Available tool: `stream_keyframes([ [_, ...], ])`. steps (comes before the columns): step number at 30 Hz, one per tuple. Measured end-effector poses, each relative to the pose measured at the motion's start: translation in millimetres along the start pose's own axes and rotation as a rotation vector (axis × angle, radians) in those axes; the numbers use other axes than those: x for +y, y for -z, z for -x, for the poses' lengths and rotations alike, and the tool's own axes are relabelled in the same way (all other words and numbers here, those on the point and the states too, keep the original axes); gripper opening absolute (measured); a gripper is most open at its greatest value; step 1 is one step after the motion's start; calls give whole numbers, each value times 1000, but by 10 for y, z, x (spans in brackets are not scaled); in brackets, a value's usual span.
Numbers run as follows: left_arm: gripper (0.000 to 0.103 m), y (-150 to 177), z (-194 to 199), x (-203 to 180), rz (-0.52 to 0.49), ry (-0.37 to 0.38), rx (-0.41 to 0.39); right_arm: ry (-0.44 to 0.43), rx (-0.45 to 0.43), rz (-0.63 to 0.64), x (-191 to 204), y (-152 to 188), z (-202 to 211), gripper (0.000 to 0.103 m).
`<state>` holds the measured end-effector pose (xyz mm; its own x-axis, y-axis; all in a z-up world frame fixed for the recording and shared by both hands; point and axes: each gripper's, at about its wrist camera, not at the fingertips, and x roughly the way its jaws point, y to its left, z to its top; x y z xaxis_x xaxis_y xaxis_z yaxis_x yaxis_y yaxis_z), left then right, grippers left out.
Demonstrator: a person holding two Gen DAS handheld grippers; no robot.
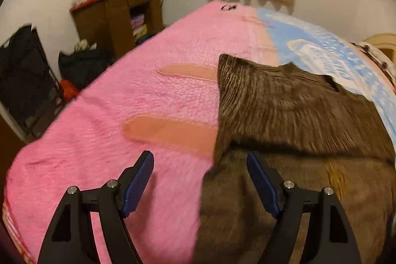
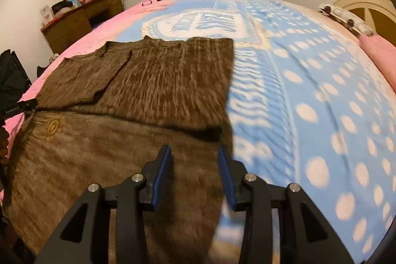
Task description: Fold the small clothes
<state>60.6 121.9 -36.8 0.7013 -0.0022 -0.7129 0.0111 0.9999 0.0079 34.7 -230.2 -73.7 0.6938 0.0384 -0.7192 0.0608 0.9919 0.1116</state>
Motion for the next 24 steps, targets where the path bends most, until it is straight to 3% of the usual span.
stream_keyframes([
  [4, 78, 295, 434, 258, -66, 40, -63, -29, -75, -52, -50, 158, 407, 50],
  [6, 78, 443, 613, 398, -70, 107, -65, -45, -79, -61, -43, 237, 558, 50],
  [11, 78, 695, 907, 565, -121, 182, -46, -31, -101, -20, -69, 386, 917, 50],
  [15, 78, 955, 1060, 666, -104, 255, -4, -55, -107, -12, -106, 560, 1110, 50],
  [24, 78, 1621, 1209, 501, -160, 365, 73, -80, -53, -38, -92, 1037, 1214, 50],
])
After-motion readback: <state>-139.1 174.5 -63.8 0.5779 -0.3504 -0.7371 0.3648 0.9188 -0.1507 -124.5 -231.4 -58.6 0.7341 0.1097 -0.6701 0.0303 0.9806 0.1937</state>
